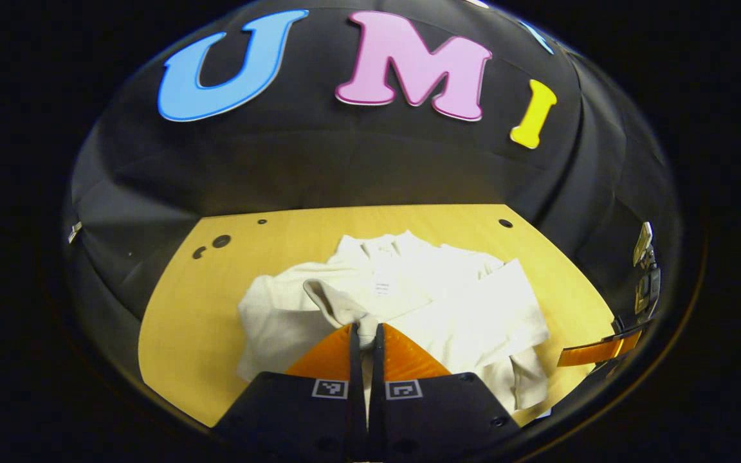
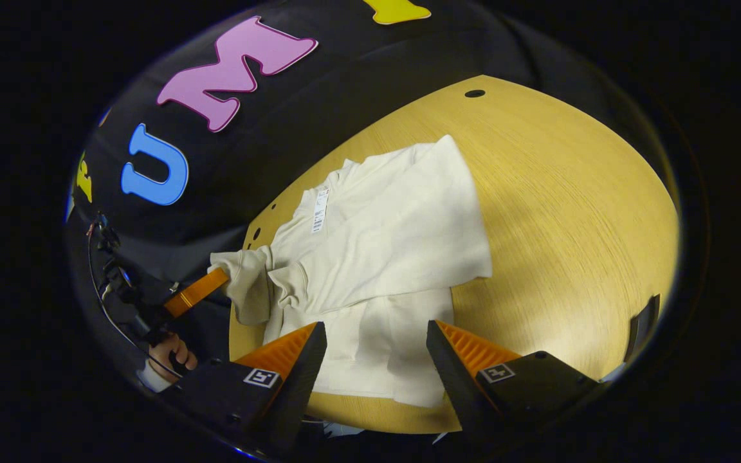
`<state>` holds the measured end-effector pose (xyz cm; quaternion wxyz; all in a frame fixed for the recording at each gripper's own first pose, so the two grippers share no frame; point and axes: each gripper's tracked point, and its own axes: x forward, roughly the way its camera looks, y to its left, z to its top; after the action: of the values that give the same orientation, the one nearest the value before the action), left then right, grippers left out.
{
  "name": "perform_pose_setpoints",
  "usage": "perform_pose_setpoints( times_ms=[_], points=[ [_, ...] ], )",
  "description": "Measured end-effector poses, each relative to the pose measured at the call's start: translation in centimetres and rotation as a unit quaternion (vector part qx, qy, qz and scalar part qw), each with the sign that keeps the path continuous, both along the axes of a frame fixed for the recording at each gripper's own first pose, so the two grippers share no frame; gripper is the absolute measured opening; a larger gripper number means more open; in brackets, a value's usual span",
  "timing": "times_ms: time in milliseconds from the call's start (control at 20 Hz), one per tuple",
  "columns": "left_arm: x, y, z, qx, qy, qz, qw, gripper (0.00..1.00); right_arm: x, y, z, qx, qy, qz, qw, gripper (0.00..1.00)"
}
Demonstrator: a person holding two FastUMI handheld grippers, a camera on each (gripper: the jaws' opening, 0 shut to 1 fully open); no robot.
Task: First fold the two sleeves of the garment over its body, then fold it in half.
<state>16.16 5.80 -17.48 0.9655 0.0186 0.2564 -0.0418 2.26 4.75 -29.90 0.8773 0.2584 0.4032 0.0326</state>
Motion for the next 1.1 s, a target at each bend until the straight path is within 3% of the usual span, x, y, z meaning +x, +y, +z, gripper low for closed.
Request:
perform_pose_setpoints(
  times_ms=[450, 500, 600, 700, 900, 1100],
  points=[
    [2.5, -9.3, -6.8, 0.031, 0.045, -0.063, 0.997, 0.07, -0.3, -2.7, -0.5, -0.007, 0.014, 0.004, 1.0, 0.96],
    [2.6, -9.8, -7.5, 0.03, 0.05, -0.064, 0.996, 0.02, -0.5, -2.7, -0.7, -0.011, 0.017, 0.009, 1.0, 0.96],
    [2.5, -10.5, -9.1, 0.012, 0.07, -0.066, 0.995, 0.11, -0.7, -2.6, -1.0, -0.016, 0.022, 0.019, 0.999, 0.96],
    [2.7, -10.6, -9.6, -0.001, 0.071, -0.06, 0.996, 0.26, -0.6, -2.5, -1.2, -0.018, 0.026, 0.024, 0.999, 0.96],
    [1.5, -10.1, -9.6, 0.011, 0.063, -0.068, 0.996, 0.98, -0.6, -2.1, -1.6, -0.018, 0.03, 0.029, 0.999, 0.96],
    [-0.7, -8.8, -7.5, 0.015, 0.043, -0.068, 0.997, 0.98, -0.7, -1.5, -2.1, -0.023, 0.038, 0.036, 0.998, 0.96]
  ],
)
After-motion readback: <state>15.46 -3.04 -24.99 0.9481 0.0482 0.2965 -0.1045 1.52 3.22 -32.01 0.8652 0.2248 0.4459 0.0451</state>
